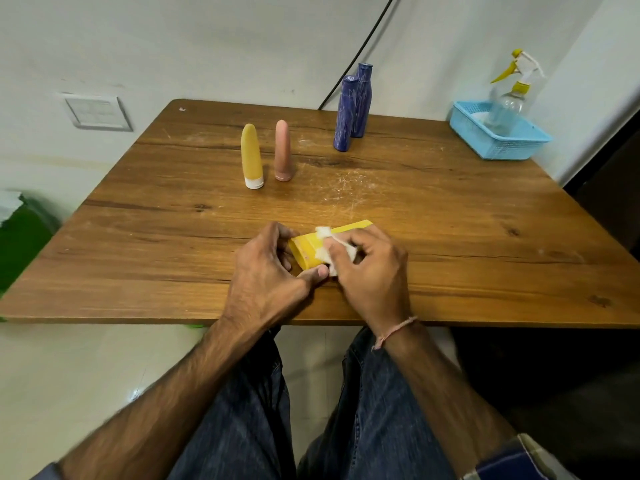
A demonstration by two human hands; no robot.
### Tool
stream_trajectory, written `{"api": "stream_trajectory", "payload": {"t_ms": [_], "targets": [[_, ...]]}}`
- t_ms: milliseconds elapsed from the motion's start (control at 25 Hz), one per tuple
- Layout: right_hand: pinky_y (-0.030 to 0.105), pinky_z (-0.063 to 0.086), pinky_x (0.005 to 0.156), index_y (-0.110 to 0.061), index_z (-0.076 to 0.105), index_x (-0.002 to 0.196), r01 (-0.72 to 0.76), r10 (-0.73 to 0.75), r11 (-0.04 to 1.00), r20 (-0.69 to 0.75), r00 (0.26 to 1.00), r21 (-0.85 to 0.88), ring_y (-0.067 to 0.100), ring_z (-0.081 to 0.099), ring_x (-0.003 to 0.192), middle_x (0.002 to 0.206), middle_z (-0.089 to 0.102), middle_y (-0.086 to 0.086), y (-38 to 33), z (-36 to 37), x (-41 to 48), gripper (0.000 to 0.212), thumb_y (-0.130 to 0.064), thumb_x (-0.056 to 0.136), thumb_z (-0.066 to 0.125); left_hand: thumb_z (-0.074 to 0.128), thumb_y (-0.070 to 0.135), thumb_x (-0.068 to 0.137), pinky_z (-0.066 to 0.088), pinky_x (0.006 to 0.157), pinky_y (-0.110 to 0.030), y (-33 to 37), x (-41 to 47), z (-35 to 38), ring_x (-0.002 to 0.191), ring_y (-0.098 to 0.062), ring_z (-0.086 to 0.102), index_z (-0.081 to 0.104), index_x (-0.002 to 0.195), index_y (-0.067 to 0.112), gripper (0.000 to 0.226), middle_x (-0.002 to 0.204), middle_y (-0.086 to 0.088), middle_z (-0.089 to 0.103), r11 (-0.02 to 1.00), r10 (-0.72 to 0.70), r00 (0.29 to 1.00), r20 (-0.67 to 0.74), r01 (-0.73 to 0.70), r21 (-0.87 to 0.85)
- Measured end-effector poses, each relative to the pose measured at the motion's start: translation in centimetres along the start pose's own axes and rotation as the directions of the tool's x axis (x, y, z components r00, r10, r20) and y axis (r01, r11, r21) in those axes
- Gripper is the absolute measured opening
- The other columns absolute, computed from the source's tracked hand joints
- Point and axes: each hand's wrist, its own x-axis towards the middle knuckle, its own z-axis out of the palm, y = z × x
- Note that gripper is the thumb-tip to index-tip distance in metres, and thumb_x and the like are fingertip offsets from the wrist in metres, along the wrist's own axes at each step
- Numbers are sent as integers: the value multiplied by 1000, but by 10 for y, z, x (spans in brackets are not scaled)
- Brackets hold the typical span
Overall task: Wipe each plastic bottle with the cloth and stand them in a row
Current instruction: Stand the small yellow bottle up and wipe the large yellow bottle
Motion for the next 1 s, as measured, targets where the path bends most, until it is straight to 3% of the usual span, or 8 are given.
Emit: {"api": "stream_trajectory", "payload": {"t_ms": [120, 240, 400, 640, 760, 840, 920, 1000], "targets": [[18, 46, 60, -14, 77, 85, 83, -87, 995, 52, 995, 63, 6, 58, 68, 81, 65, -2, -9, 4, -13, 8, -22, 87, 75, 86, 35, 65, 45, 55, -11, 2, -1, -1, 67, -8, 61, 62, 100, 20, 45, 74, 9, 62, 1000, -14, 1000, -18, 15, 20], [32, 52, 63, -16, 75, 82, -64, 59, 996, -96, 994, -57, 14, 62, 72, 82, 68, 0, 26, -14, 10, 8, -22, 87, 74, 90, 51, 61, 43, 55, -7, 4, 0, -3, 68, -1, 60, 64, 106, 22, 59, 79, 13, 62, 999, -34, 999, -18, 34, 40], [26, 43, 62, -17, 74, 84, -210, 184, 967, -176, 967, -145, 18, 63, 76, 85, 69, 1, 40, -24, 23, 10, -26, 88, 72, 83, 62, 64, 43, 53, -8, 6, -1, -1, 67, 1, 60, 68, 108, 19, 63, 79, 12, 64, 999, -20, 999, -34, 21, 29], [19, 48, 71, -11, 74, 85, 138, -139, 987, 8, 990, 79, 10, 63, 80, 86, 69, -1, 0, -7, 10, 11, -21, 89, 73, 66, 76, 61, 42, 54, -6, 3, 3, -2, 60, 3, 58, 71, 93, 17, 67, 64, 10, 64, 999, -10, 999, -41, 8, -47], [32, 54, 68, -16, 74, 85, -41, 40, 999, -43, 998, -7, 11, 63, 78, 85, 70, -5, 32, -21, 32, 10, -26, 89, 72, 70, 70, 65, 42, 56, -6, 3, 1, -1, 66, 4, 60, 70, 103, 18, 65, 68, 10, 65, 1000, 2, 1000, -4, -2, 2], [38, 54, 69, -17, 74, 85, -149, 144, 987, -92, 985, -54, 12, 64, 79, 85, 71, -5, 47, -28, 45, 11, -27, 89, 72, 69, 70, 67, 44, 58, -5, 3, 0, 1, 65, 4, 58, 68, 99, 20, 58, 66, 10, 64, 999, 27, 1000, -7, -27, 29], [35, 55, 71, -18, 75, 87, -140, 137, 989, -75, 988, -38, 10, 63, 81, 88, 71, -6, 39, -24, 49, 10, -28, 89, 72, 58, 73, 71, 43, 57, -5, 3, 0, 1, 59, 3, 54, 63, 84, 20, 55, 62, 11, 58, 997, 41, 999, -13, -40, 59], [20, 52, 71, -19, 77, 92, -35, 34, 999, 23, 999, 41, 6, 63, 83, 92, 70, -5, 16, -15, 42, 7, -24, 88, 74, 52, 71, 79, 39, 52, -9, 1, 1, 2, 54, 0, 49, 58, 72, 18, 54, 56, 10, 52, 994, 55, 998, -25, -53, 95]]}}
